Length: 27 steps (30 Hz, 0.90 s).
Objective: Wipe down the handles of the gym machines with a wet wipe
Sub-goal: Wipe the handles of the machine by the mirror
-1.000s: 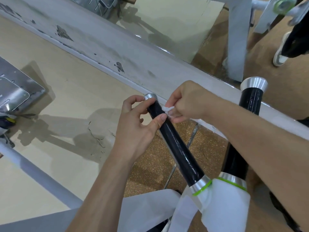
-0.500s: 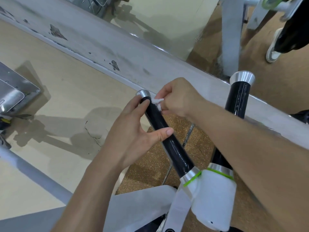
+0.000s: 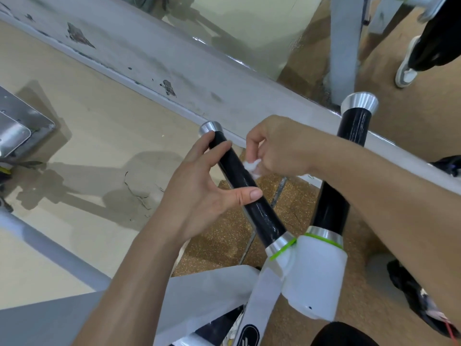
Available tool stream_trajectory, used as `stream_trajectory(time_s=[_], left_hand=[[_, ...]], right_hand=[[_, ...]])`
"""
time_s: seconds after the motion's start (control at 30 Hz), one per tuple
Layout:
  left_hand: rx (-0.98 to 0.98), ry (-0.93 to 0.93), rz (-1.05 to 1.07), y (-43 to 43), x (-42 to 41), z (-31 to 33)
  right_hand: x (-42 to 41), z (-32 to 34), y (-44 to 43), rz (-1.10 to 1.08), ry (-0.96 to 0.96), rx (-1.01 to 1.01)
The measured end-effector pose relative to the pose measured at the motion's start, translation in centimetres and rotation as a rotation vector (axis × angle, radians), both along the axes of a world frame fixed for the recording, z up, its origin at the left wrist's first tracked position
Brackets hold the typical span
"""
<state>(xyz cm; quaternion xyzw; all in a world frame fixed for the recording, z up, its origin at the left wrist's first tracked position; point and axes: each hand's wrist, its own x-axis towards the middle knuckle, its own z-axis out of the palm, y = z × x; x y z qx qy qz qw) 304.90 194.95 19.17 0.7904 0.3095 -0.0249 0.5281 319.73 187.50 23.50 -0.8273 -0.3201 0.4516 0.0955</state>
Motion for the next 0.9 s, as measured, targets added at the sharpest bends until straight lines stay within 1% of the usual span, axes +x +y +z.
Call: stream_trajectory(time_s=[0.07,0.13,0.2,0.27,0.37,0.47,0.53,0.57,0.63,0.7,0.77,0.8,0.87,0.9], left_hand=[[-0.015,0.012,0.017,-0.1,0.2,0.4],[-0.008,0.036,0.018,-0.2,0.4,0.9],[0.064,-0.022,0.012,-0.4,0.4,1.1],[0.139,-0.104,0.019,-0.8,0.4,1.3],[0.143,-0.114,0.04,-1.8,0.2,1.7],[0.13,-0.155,0.093,-2.3,-0.1,1.7],[0.114,-0.164,0.109,-2.6,-0.3,1.6],[0.112,-0.162,0.112,-2.8,-0.4,1.7],[0.114,-0.153,0.111,-3.2,-0.6,2.0],[0.125,-0.153,0.098,-3.7,-0.6,2.2],[0.135,-0.146,0.073,-4.2,-0.8,2.2],[0.14,-0.144,0.06,-4.4,-0.9,2.2],[0.14,-0.139,0.047,-4.8,-1.2,2.2],[0.136,-0.14,0.05,-4.9,-1.2,2.4]], right_hand=[[-0.5,1.1,-1.0,0.097,0.0,-0.072],[-1.0,1.2,-1.3,0.099,-0.046,-0.053],[-1.2,0.9,-1.3,0.08,-0.14,0.021],[-1.3,1.0,-1.4,0.122,-0.162,0.042],[-1.4,1.9,-1.9,0.229,-0.094,-0.049],[-1.4,2.7,-1.8,0.357,-0.099,-0.154],[-1.6,3.0,-1.9,0.363,-0.09,-0.217],[-1.7,3.1,-2.0,0.322,-0.103,-0.19],[-1.9,3.3,-2.6,0.238,-0.183,-0.062],[-2.3,3.5,-3.4,0.299,-0.233,-0.007],[-2.7,3.8,-4.2,0.42,-0.225,-0.055],[-2.8,4.2,-4.6,0.441,-0.198,-0.089],[-2.8,4.8,-5.0,0.431,-0.15,-0.134],[-2.9,5.0,-5.0,0.404,-0.152,-0.121]])
